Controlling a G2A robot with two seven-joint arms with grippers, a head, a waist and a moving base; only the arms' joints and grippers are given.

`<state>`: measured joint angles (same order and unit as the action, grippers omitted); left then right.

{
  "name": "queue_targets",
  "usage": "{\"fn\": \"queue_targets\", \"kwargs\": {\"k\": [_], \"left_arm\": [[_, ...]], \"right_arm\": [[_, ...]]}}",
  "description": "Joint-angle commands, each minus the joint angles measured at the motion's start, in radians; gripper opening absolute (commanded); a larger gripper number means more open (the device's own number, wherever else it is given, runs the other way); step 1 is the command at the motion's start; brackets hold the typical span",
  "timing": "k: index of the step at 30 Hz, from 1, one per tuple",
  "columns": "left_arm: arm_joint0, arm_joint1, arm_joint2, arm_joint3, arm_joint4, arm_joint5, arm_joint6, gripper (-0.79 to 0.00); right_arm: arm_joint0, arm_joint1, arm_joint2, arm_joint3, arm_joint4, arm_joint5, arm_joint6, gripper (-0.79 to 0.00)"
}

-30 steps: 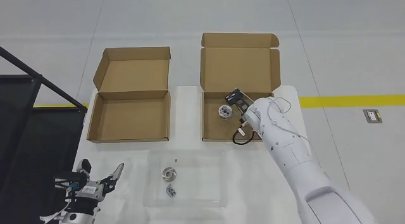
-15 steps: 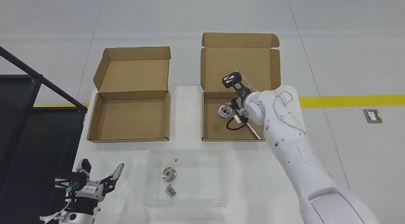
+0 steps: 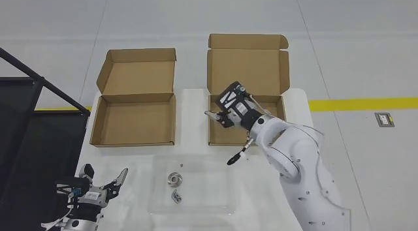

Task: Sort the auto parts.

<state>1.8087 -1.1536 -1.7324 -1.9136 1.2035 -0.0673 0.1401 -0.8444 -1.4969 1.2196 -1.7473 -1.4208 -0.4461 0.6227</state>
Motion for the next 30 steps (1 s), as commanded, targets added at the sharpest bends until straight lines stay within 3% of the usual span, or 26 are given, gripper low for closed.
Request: {"fn": "queue_targets", "kwargs": {"k": [1, 17, 27, 28, 30], "left_arm": [[0.0, 0.0, 0.0, 0.0, 0.0, 0.0, 0.0, 0.0], [0.0, 0.0, 0.0, 0.0, 0.0, 0.0, 0.0, 0.0], [0.0, 0.0, 0.0, 0.0, 0.0, 0.0, 0.0, 0.0], [-0.006, -0.001, -0.004, 0.016, -0.001, 0.03, -0.003, 0.0], [-0.098, -0.014, 0.074, 0.05, 0.072, 0.225, -0.055, 0.0]], "right_arm": [[-0.006, 0.002, -0.019, -0.016, 0.02, -0.057, -0.012, 0.0], [-0.034, 0.006, -0.028, -0.03, 0.013, -0.073, -0.047, 0.0], [-0.265, 0.042, -0.027, -0.341, -0.097, -0.202, -0.117, 0.0], [-0.274, 0.044, -0.027, -0.35, -0.108, -0.209, -0.115, 0.0], [-0.274, 0.044, -0.027, -0.35, -0.108, -0.209, -0.115, 0.0]]}}
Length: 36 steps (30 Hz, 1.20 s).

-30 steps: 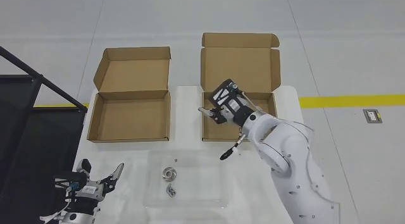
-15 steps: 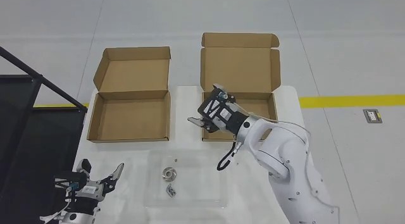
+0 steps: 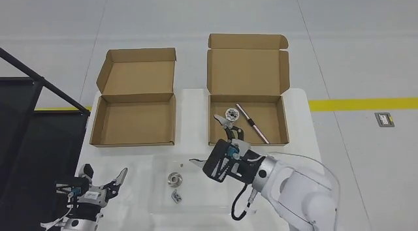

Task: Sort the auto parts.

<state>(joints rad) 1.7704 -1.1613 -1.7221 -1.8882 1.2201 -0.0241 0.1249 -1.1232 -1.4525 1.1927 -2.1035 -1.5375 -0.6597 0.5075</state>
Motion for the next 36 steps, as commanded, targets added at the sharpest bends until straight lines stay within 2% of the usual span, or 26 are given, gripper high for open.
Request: {"fn": "queue_targets", "kwargs": {"k": [1, 3, 5, 8, 10, 12, 17, 20, 22, 25, 29, 32, 36], "left_arm": [[-0.111, -0.011, 0.109, 0.056, 0.105, 0.246, -0.067, 0.0], [-0.196, -0.017, 0.172, 0.124, 0.175, 0.293, -0.096, 0.0], [-0.263, -0.021, 0.209, 0.17, 0.226, 0.293, -0.104, 0.0], [-0.342, -0.021, 0.253, 0.199, 0.301, 0.223, -0.122, 0.0], [-0.383, -0.019, 0.255, 0.191, 0.33, 0.17, -0.143, 0.0], [-0.394, -0.014, 0.247, 0.157, 0.313, 0.063, -0.182, 0.0], [-0.364, 0.004, 0.177, 0.104, 0.336, -0.129, -0.194, 0.0], [-0.361, 0.02, 0.132, 0.093, 0.335, -0.32, -0.211, 0.0], [-0.377, 0.034, 0.106, 0.074, 0.353, -0.49, -0.236, 0.0], [-0.398, 0.053, 0.08, 0.057, 0.41, -0.687, -0.249, 0.0], [-0.436, 0.07, 0.099, 0.04, 0.477, -0.88, -0.251, 0.0], [-0.47, 0.082, 0.124, 0.031, 0.55, -0.978, -0.247, 0.0], [-0.487, 0.087, 0.16, 0.018, 0.609, -0.969, -0.254, 0.0]], "right_arm": [[0.005, 0.0, 0.0, 0.006, 0.009, 0.004, 0.0, 0.0], [0.005, 0.0, 0.0, 0.006, 0.009, 0.004, 0.0, 0.0], [0.005, 0.0, 0.0, 0.006, 0.009, 0.004, 0.0, 0.0], [0.005, 0.0, 0.0, 0.006, 0.009, 0.004, 0.0, 0.0], [0.005, 0.0, 0.0, 0.006, 0.009, 0.004, 0.0, 0.0], [0.005, 0.0, 0.0, 0.006, 0.009, 0.004, 0.0, 0.0], [0.005, 0.0, 0.0, 0.006, 0.009, 0.004, 0.0, 0.0], [0.005, 0.0, 0.0, 0.006, 0.009, 0.004, 0.0, 0.0], [0.005, 0.0, 0.0, 0.006, 0.009, 0.004, 0.0, 0.0], [0.005, 0.0, 0.0, 0.006, 0.009, 0.004, 0.0, 0.0], [0.005, 0.0, 0.0, 0.006, 0.009, 0.004, 0.0, 0.0], [0.005, 0.0, 0.0, 0.006, 0.009, 0.004, 0.0, 0.0], [0.005, 0.0, 0.0, 0.006, 0.009, 0.004, 0.0, 0.0]]}}
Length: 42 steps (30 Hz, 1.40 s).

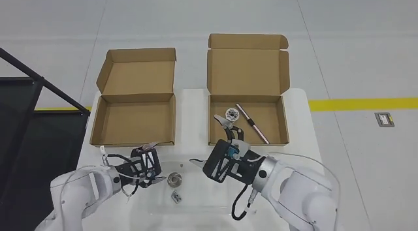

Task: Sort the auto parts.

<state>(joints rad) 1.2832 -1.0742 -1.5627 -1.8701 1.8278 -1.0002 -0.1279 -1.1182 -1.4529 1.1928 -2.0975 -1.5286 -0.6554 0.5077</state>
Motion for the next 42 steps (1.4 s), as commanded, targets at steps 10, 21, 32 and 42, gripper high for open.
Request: {"fn": "queue_targets", "kwargs": {"k": [10, 21, 32, 42], "left_arm": [[0.002, 0.0, 0.002, 0.001, 0.0, 0.01, -0.001, 0.0], [-0.081, 0.096, 0.135, -0.001, 0.05, -0.012, 0.017, 0.0], [-0.331, 0.335, 0.502, 0.035, 0.039, -0.012, 0.025, 0.0], [-0.459, 0.416, 0.679, 0.056, -0.111, -0.012, -0.009, 0.0]], "right_arm": [[0.0, 0.0, 0.0, 0.0, 0.0, 0.0, 0.0, 0.0], [-0.043, 0.024, 0.067, -0.061, 0.042, -0.078, 0.043, 0.0], [-0.19, 0.064, 0.229, -0.216, 0.1, -0.186, 0.226, 0.0], [-0.19, 0.064, 0.229, -0.216, 0.1, -0.186, 0.226, 0.0]]}}
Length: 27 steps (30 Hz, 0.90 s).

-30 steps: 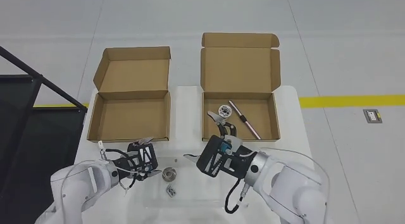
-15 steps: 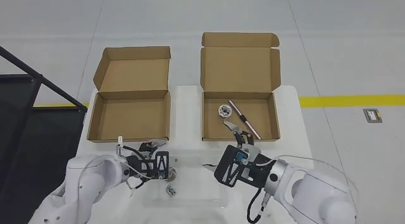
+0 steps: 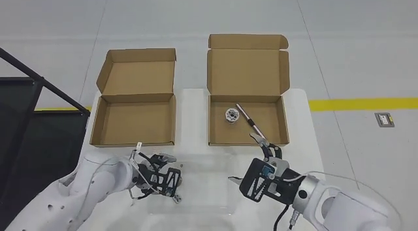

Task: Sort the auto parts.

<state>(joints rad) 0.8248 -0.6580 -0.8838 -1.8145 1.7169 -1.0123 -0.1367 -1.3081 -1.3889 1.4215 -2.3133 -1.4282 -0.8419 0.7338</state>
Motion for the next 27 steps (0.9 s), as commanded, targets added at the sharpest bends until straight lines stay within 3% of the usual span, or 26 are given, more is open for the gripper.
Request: {"fn": "queue_targets", "kwargs": {"k": [1, 7, 14, 15, 16, 17, 22, 24, 27], "left_arm": [[0.0, 0.0, 0.0, 0.0, 0.0, 0.0, 0.0, 0.0], [0.025, -0.01, 0.033, 0.023, -0.018, 0.0, -0.043, 0.0], [-0.038, -0.026, 0.097, 0.062, -0.095, 0.0, -0.13, 0.0], [-0.047, -0.03, 0.108, 0.069, -0.107, 0.0, -0.147, -0.018], [-0.057, -0.034, 0.121, 0.072, -0.111, 0.0, -0.169, -0.114], [-0.066, -0.04, 0.134, 0.077, -0.106, 0.0, -0.2, -0.151], [-0.107, -0.077, 0.212, 0.093, -0.124, 0.0, -0.275, -0.206], [-0.128, -0.092, 0.231, 0.11, -0.111, 0.007, -0.31, -0.403], [-0.15, -0.114, 0.264, 0.137, -0.112, 0.0, -0.336, -0.419]], "right_arm": [[0.0, 0.0, 0.0, 0.0, 0.0, 0.0, 0.0, 0.0], [0.0, 0.0, 0.0, 0.0, 0.0, 0.0, 0.0, 0.0], [0.0, 0.0, 0.0, 0.0, 0.0, 0.0, 0.0, 0.0], [0.0, 0.0, 0.0, 0.0, 0.0, 0.0, 0.0, 0.0], [0.0, 0.0, 0.0, 0.0, 0.0, 0.0, 0.0, 0.0], [0.0, 0.0, 0.0, 0.0, 0.0, 0.0, 0.0, 0.0], [0.0, 0.0, 0.0, 0.0, 0.0, 0.0, 0.0, 0.0], [0.0, 0.0, 0.0, 0.0, 0.0, 0.0, 0.0, 0.0], [0.0, 0.0, 0.0, 0.0, 0.0, 0.0, 0.0, 0.0]]}}
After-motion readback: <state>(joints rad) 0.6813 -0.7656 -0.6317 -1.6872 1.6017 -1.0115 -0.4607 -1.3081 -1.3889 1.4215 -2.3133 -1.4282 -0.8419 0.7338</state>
